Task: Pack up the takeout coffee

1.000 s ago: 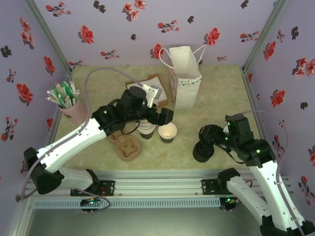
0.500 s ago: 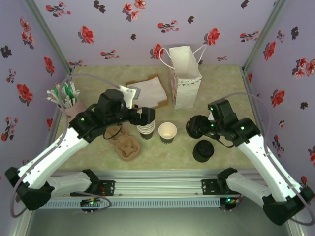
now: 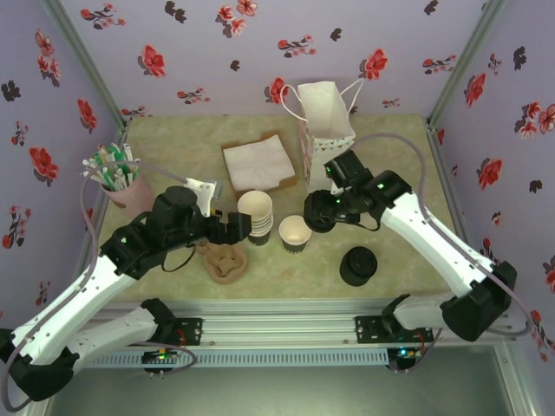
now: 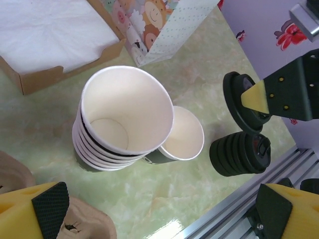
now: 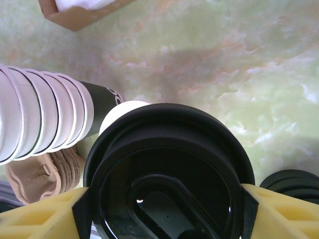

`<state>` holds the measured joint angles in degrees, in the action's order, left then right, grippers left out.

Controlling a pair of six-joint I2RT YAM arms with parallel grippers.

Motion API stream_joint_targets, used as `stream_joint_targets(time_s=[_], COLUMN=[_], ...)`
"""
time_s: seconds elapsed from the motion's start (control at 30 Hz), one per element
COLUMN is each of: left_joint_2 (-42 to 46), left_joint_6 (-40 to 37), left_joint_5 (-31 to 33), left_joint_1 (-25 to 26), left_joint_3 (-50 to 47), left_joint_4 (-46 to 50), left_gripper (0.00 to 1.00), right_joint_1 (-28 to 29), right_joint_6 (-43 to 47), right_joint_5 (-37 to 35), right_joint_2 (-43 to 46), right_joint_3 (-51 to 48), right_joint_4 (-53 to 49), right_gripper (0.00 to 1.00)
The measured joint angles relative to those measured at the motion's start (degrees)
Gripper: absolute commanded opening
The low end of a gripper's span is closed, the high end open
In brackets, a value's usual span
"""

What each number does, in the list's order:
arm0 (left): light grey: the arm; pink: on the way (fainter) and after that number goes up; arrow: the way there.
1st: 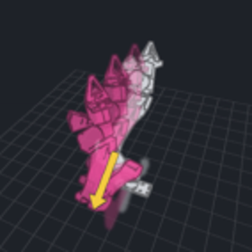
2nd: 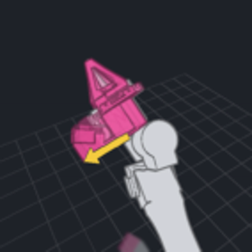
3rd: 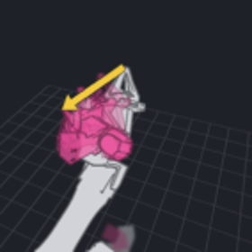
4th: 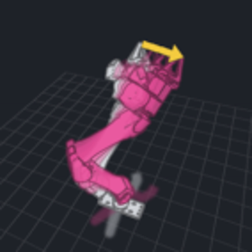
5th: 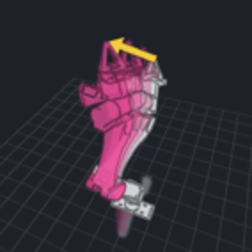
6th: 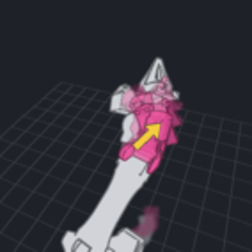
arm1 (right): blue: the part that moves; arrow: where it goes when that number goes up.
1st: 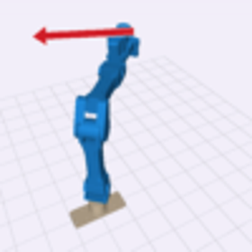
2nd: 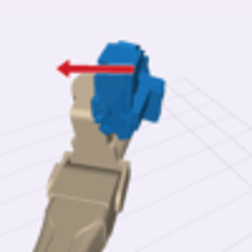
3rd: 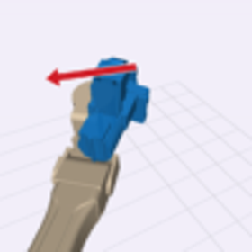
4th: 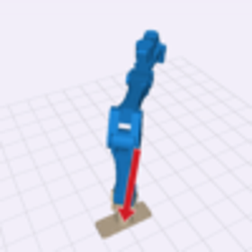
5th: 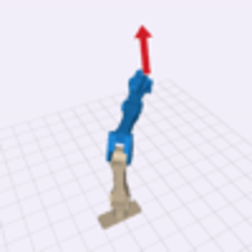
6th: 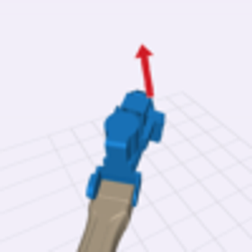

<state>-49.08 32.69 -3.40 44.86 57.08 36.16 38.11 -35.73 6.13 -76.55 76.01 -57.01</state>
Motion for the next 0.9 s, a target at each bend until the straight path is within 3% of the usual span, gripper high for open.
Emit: stream_joint_targets(time_s=[0.43, 0.9], left_joint_2=[5.0, 6.0], left_joint_6=[2.1, 3.4], left_joint_5=[0.3, 0.3], left_joint_1=[-0.3, -0.3], left_joint_3=[-7.4, -10.4], left_joint_4=[0.1, -1.7], left_gripper=[0.99, 0.99], right_joint_1=[6.3, 8.8], right_joint_6=[1.6, 1.7], right_joint_5=[-2.8, -3.2], right_joint_2=[-12.1, -17.0], right_joint_3=[6.5, 7.1], right_joint_4=[-1.6, -1.4], right_gripper=[0.73, 0.73])
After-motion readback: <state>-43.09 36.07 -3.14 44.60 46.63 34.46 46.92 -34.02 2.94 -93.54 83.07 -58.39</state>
